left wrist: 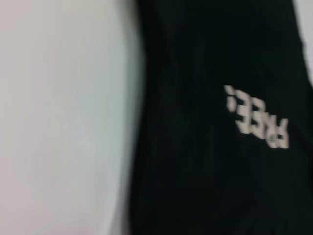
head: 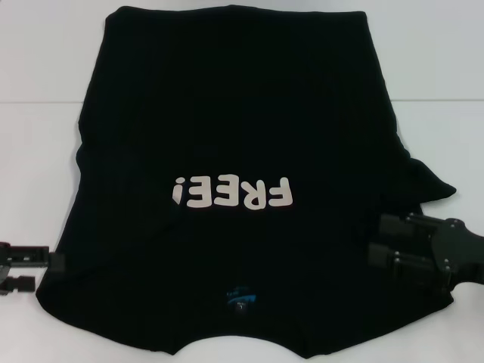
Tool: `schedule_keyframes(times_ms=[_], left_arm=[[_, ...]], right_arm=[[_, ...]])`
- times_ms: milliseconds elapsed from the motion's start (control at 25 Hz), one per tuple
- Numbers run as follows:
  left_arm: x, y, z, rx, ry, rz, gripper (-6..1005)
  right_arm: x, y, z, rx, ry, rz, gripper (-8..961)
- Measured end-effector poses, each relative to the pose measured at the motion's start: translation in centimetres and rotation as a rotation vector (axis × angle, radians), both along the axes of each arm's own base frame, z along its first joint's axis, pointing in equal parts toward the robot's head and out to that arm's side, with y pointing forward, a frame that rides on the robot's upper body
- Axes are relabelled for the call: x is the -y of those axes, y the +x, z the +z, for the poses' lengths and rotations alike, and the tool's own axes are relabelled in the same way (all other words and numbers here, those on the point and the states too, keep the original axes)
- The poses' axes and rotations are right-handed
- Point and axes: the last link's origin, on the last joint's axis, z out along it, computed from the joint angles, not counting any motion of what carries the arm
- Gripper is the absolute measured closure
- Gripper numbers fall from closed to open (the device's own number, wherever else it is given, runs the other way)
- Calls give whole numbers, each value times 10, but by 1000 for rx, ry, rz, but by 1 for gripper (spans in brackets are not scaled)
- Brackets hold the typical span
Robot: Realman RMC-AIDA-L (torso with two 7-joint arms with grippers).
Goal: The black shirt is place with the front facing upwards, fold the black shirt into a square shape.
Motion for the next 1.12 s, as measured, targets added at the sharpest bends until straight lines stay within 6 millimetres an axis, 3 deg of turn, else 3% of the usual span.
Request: schedule_keyframes(times_ms=[400,1120], left_arm=[[4,-11,-7,-38,-24,93,160],[-9,-6,-28,-37,-40,84,175]], right_arm=[[1,1,-2,14,-20,1,247],[2,1,-6,15,-33,-7,247]])
